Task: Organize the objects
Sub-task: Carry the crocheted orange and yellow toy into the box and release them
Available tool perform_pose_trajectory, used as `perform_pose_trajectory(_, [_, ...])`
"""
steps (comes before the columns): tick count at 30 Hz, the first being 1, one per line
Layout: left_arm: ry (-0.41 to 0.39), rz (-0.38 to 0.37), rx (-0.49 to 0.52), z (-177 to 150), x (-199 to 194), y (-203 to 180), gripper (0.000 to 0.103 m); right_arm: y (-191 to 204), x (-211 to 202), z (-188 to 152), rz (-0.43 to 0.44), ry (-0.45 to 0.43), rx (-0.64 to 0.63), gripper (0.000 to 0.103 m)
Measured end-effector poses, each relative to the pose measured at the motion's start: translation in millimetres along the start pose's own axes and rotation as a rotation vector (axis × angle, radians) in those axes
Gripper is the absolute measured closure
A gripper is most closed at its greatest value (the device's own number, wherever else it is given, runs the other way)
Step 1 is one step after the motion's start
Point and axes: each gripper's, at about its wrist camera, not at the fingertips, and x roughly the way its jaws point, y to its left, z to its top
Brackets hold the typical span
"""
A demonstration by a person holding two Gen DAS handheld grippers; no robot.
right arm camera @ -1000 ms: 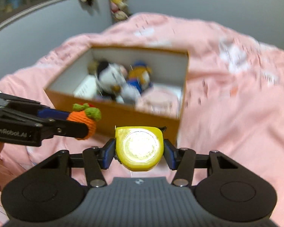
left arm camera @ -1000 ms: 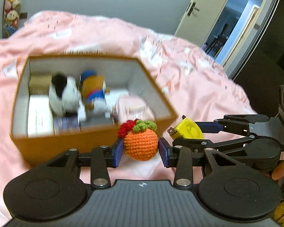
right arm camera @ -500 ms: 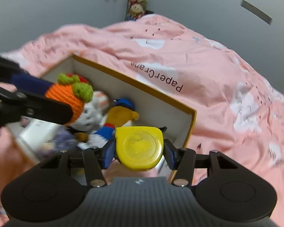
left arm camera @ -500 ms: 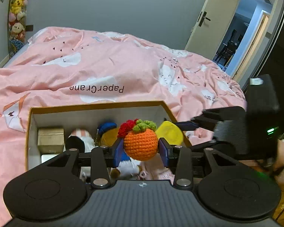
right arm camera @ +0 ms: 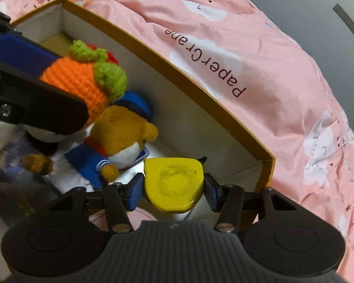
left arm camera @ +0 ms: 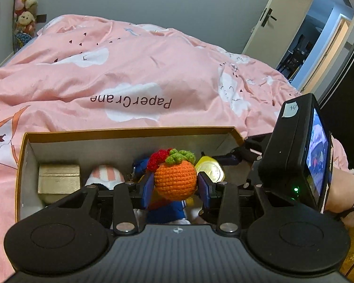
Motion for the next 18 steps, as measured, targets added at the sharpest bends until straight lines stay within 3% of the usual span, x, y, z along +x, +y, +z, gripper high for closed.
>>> perform_pose_trajectory(5, [0.012, 0.006, -0.006, -1.2, 4.0, 4.7, 0.058, 2.1, 5.2, 1.4, -0.032, 0.026, -0.066, 0.048])
perform_pose_trajectory(8, [0.015, 0.007, -0.008, -0.9, 4.6, 3.9, 0.058, 1.9, 4.8, 0.5, -0.096, 0.036, -0.089, 0.047])
perform_pose_trajectory(11, [0.012, 0.005, 0.0, -0.3, 3.9, 1.8, 0.058, -1.8, -4.5, -2.4, -0.084, 0.007, -0.084, 0.048])
perform_pose_trajectory(15, [0.009, -0.003, 0.029, 3.7, 2.1, -6.0, 0.058, -15.2, -40.0, -13.4, -0.098, -0.093, 0.005, 0.048])
perform_pose_trajectory(18, [0.028, -0.015, 0.08, 8.4, 6.9, -17.8, 0.058, -29.0, -77.6, -32.3, -0.086, -0.198, 0.148, 0.047])
